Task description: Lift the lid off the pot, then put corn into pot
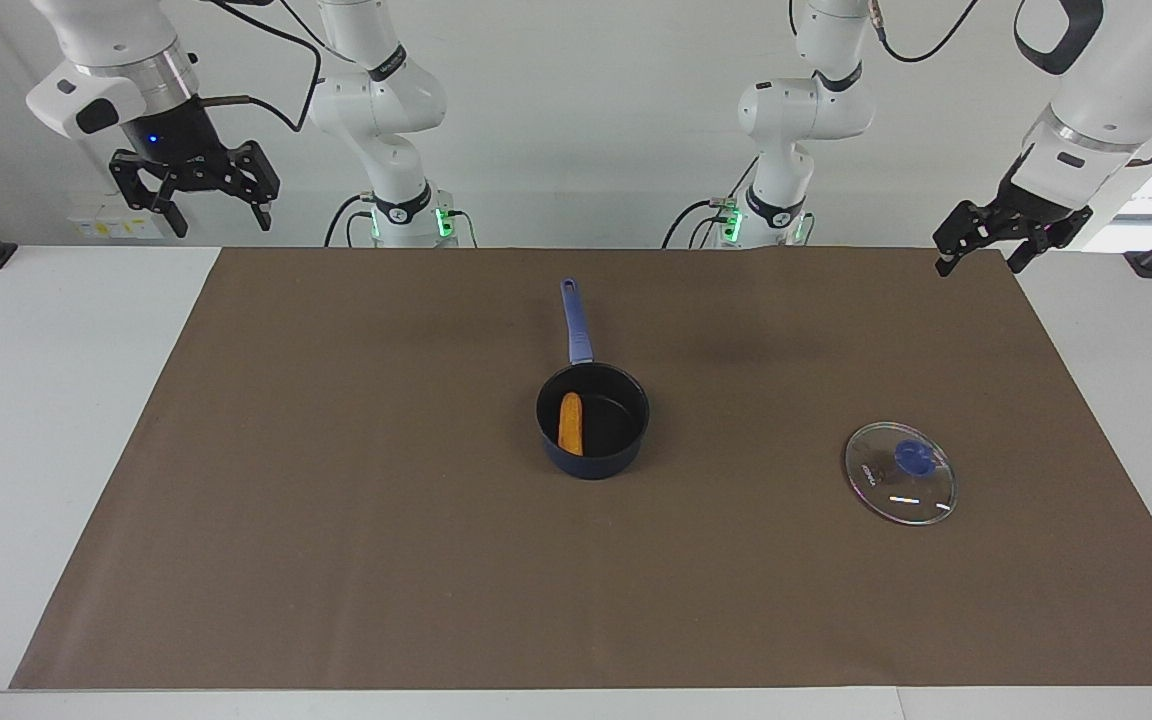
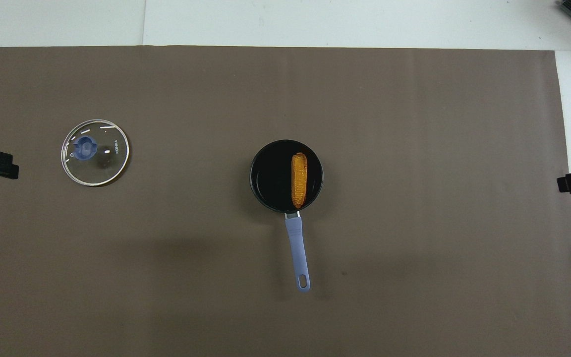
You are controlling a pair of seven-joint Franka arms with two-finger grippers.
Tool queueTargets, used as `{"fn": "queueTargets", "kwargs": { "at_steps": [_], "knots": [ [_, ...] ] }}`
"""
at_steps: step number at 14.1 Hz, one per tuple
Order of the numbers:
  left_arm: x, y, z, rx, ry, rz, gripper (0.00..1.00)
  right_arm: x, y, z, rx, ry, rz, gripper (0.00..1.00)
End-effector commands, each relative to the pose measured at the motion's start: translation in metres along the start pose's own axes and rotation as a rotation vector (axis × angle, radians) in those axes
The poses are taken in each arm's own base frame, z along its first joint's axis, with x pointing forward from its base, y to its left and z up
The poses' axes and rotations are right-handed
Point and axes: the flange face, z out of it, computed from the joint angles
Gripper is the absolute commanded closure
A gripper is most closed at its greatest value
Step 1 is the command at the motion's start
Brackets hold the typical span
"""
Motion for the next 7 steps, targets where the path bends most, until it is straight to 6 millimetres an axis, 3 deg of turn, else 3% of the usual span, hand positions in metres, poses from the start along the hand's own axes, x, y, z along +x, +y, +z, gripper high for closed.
{"fn": "queueTargets", "kwargs": {
  "at_steps": [1,5,7],
  "knots": [
    [-0.005,-0.001,-0.002,-0.004,0.007,-0.009,0.00,-0.014,-0.001,0.001,0.015,-0.008,0.013,0.00],
    [-0.005,-0.001,-0.002,-0.004,0.007,-0.008,0.00,-0.015,0.002,0.001,0.015,-0.007,0.076,0.00],
    [-0.008,0.011,-0.005,-0.005,0.007,0.007,0.00,-0.014,-0.001,0.002,0.015,-0.009,0.087,0.00]
  ]
}}
